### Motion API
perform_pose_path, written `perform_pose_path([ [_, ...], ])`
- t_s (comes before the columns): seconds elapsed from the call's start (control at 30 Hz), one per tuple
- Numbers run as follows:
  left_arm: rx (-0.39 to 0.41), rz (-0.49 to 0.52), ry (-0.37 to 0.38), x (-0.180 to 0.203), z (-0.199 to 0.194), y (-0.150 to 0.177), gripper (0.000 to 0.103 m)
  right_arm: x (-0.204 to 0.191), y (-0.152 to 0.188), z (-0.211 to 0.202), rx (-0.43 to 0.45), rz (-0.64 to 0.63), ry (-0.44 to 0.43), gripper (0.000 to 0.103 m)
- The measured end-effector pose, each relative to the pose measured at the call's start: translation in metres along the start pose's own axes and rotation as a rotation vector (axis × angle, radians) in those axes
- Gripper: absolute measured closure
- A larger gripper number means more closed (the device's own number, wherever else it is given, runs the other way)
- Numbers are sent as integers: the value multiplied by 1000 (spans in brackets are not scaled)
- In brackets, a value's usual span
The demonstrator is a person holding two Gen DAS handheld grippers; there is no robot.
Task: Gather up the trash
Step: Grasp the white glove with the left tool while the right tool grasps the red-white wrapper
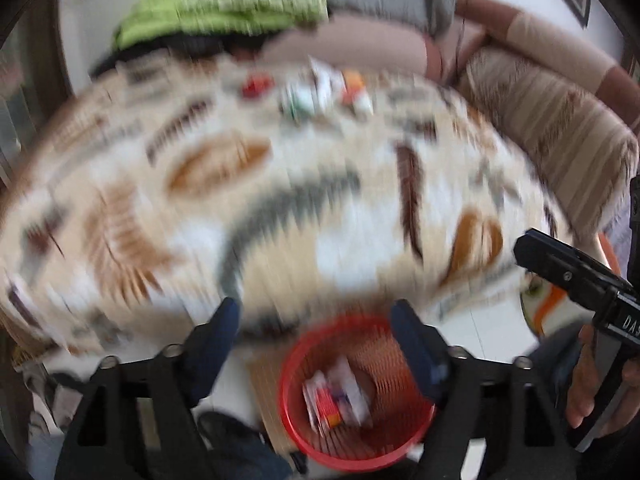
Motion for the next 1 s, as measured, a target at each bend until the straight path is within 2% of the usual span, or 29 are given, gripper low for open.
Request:
perform_pose_path([
  [0.07,78,-4,-16,-7,-13,-32,8,-5,-39,-7,81,-18,-13,21],
  [0.13,157,-8,-50,-17,-21,-67,7,-8,-73,-8,150,-58,4,13],
  [0.23,226,-1,-65,-32,-16,-112,7,-10,-115,1,206,-114,25,11],
  [0.37,222,-42,-26,-55,20,-152,7,1,-166,34,233,-102,54,11],
  [0.47,197,-46,-13,-66,61,-175,7,12,-189,70,230,-137,61,11],
  [0.6,153,-103,16,-77,112,-198,7,36,-205,127,173,-118,90,11],
  [0.8,150,-148,30,-94,191,-219,8,75,-220,208,127,-103,103,11],
  [0.87,125,-157,33,-96,214,-222,9,88,-226,233,113,-85,102,14],
  [1.0,93,-155,39,-91,246,-231,12,101,-236,273,65,-62,110,35],
])
Point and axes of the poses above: each gripper's, at about its wrist camera, not at the fingertips, and z roughly the way its jaws point, x to its right, y to its underside, the point moved 8 cm from there along z, roughly the way its jaws point, and after that the axes turned 9 degrees about z, right-handed, at the moved point
